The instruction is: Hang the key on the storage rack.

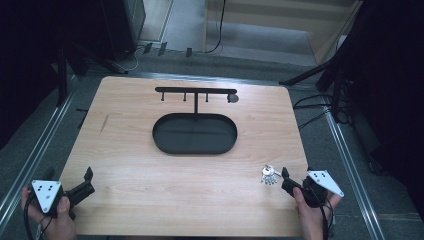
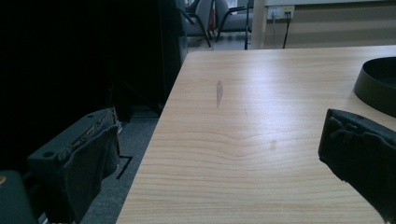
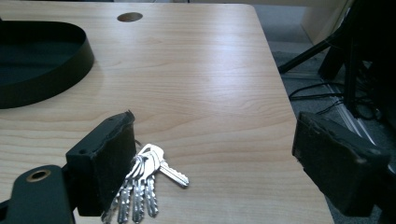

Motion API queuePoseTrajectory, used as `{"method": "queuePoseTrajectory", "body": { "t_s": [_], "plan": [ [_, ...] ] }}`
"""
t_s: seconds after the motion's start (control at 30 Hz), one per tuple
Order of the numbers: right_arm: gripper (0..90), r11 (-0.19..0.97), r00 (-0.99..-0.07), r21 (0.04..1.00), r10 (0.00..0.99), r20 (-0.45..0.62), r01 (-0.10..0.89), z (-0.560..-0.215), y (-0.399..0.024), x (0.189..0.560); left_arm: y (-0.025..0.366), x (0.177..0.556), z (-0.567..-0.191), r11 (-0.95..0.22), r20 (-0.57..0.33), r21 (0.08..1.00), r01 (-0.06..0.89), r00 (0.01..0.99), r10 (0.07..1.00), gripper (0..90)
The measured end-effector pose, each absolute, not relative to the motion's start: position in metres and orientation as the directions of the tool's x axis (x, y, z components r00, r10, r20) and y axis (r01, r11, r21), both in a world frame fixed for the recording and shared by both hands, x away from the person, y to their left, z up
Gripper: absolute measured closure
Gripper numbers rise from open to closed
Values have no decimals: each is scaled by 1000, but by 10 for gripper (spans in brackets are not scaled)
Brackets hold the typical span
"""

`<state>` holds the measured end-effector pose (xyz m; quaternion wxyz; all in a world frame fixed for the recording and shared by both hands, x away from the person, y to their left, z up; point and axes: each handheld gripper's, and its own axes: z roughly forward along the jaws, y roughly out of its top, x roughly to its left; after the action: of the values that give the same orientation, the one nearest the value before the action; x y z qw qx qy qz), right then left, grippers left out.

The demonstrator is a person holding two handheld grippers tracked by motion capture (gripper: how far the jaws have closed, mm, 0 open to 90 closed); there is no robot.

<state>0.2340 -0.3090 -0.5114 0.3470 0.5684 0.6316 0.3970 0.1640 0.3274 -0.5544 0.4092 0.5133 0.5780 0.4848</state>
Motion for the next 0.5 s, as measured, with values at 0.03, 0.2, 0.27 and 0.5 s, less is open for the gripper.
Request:
{"method": "queuePoseTrajectory", "body": {
  "t_s": [0.03, 0.2, 0.27, 0.5],
  "plan": [
    [134, 37, -116, 893, 993, 18, 449, -509, -308, 235, 328, 164, -554, 13, 16, 980, 197, -142, 990, 0],
    [139, 27, -138, 866, 989, 49, 499, -488, -303, 242, 327, 161, -555, -3, 27, 986, 167, -143, 989, 0],
    [139, 34, -147, 851, 988, 51, 524, -478, -298, 245, 326, 161, -555, -3, 30, 986, 169, -159, 987, 54],
    [134, 65, -187, 769, 980, 72, 636, -466, -285, 262, 328, 159, -556, 18, 5, 989, 147, -157, 988, 55]
  ]
}}
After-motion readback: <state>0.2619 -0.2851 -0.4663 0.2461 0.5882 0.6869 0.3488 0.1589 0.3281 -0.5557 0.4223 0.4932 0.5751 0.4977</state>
